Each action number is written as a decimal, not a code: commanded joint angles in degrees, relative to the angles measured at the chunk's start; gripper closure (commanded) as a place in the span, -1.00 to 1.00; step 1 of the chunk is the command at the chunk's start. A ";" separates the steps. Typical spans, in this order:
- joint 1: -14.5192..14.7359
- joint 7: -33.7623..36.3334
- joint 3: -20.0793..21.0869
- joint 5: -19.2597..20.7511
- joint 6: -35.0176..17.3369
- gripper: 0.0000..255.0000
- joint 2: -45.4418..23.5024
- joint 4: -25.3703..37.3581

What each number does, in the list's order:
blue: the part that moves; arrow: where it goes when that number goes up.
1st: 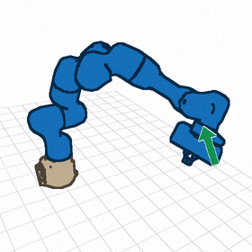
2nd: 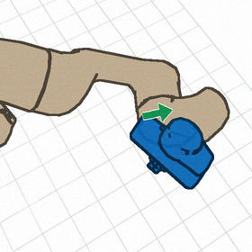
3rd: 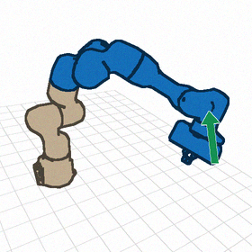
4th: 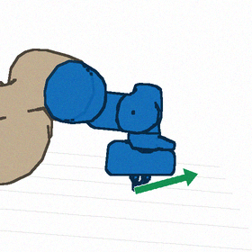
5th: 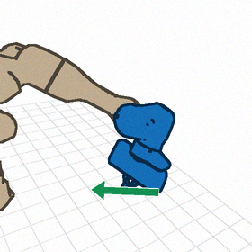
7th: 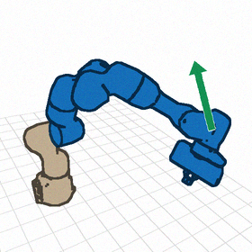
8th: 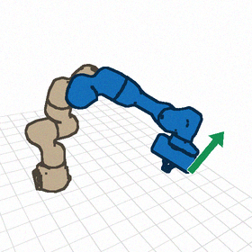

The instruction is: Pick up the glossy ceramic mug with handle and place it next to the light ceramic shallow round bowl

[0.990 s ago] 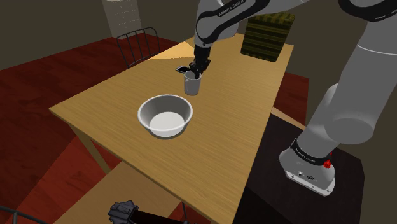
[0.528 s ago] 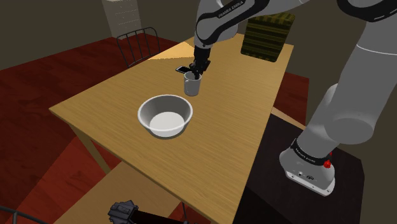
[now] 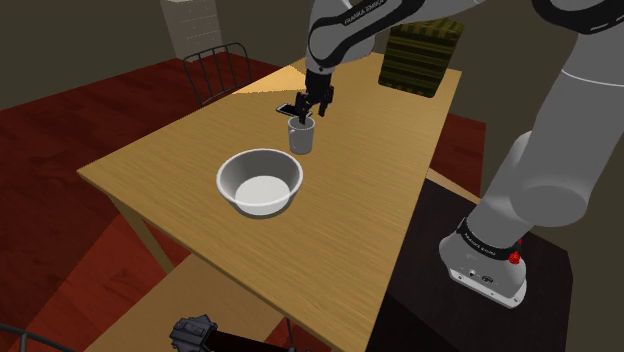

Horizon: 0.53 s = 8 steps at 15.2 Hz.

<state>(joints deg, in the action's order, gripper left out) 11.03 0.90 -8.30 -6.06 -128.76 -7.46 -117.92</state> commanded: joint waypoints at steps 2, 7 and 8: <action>0.00 0.55 -0.17 0.72 4.38 -1.00 2.45 1.97; -0.03 0.68 -0.21 0.92 5.77 -1.00 3.13 2.69; -0.03 0.68 -0.21 0.92 5.77 -1.00 3.13 2.69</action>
<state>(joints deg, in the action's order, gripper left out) 10.99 1.57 -8.51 -5.15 -123.02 -4.34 -115.25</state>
